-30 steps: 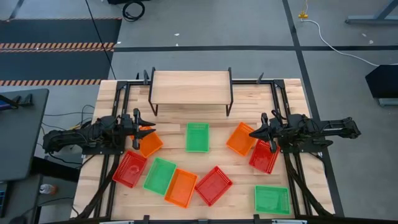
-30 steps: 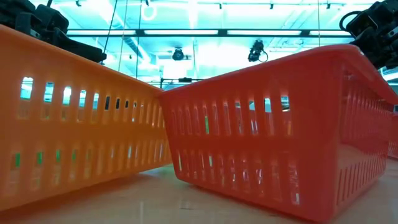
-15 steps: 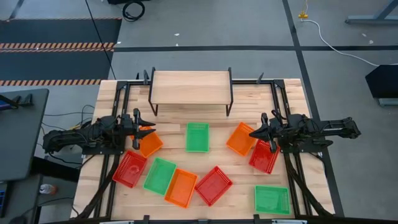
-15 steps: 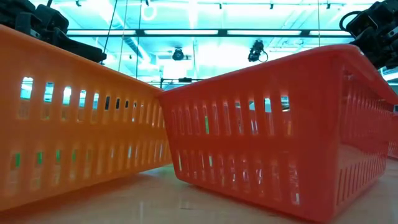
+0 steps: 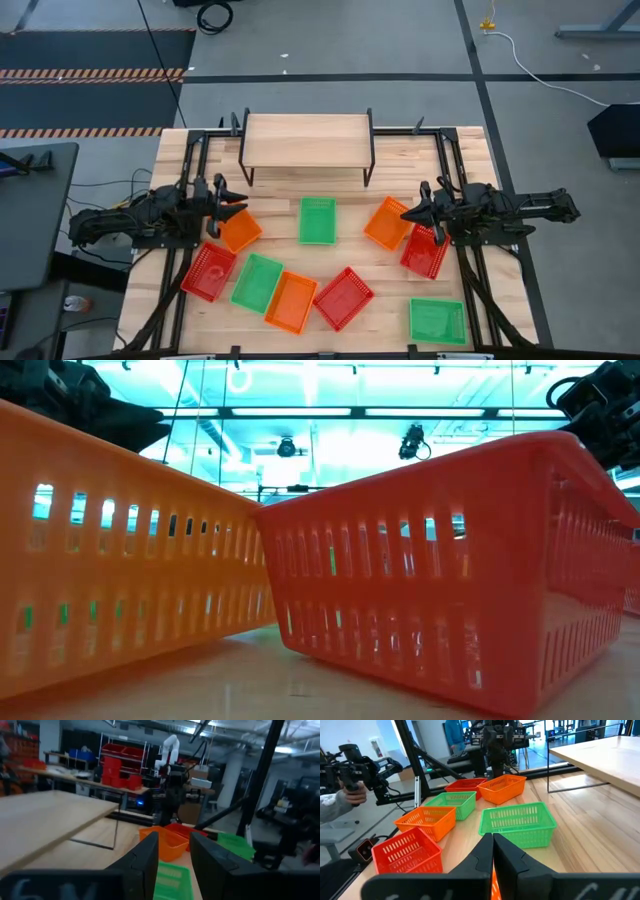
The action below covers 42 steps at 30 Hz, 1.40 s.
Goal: Stack baskets on shelf by color
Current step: Put the top left orange bin on the shelf
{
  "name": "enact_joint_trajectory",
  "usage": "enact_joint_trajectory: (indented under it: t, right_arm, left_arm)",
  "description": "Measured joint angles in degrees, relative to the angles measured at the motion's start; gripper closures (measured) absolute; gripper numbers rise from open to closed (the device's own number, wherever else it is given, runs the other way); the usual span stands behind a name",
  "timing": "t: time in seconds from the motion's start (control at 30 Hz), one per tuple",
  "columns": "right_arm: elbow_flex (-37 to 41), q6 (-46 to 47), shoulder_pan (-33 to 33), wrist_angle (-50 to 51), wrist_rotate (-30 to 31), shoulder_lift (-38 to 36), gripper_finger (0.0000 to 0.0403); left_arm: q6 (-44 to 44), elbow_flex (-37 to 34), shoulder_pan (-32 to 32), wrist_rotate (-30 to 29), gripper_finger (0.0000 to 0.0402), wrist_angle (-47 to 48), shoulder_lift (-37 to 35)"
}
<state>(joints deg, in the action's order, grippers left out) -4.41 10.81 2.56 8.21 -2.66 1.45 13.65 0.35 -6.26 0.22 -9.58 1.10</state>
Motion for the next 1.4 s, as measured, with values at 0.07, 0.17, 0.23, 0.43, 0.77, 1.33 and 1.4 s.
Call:
enact_joint_trajectory:
  t: [0.07,0.17,0.23,0.43,0.77,1.33,1.4]
  right_arm:
    - [0.0,0.0,0.0,0.0,0.0,0.0,0.0385]
    - [0.0,0.1,0.0,0.0,0.0,0.0,0.0385]
    - [0.0,0.1,0.0,0.0,0.0,0.0,0.0385]
    - [0.0,0.1,0.0,-1.3,0.0,0.0,0.0385]
    - [0.0,-1.6,0.0,-7.3,1.7,0.0,0.0385]
    - [0.0,2.7,0.0,-4.4,2.9,0.0,0.0385]
    - [0.0,3.8,0.0,-2.8,2.5,0.0,0.0385]
  left_arm:
    - [2.4,0.0,0.0,-0.2,0.0285,-0.1,0.0]
    - [5.3,0.0,0.0,-0.4,0.0285,-1.2,0.0]
    - [6.2,0.0,0.0,-0.5,0.0285,-3.2,0.0]
    - [7.1,8.9,0.1,-1.4,0.0279,9.7,2.4]
    - [15.4,31.4,0.5,1.2,0.0196,49.5,32.8]
    - [24.1,44.0,13.5,6.3,0.0145,57.2,70.2]
    - [24.2,43.9,13.6,5.0,0.0145,57.0,71.5]
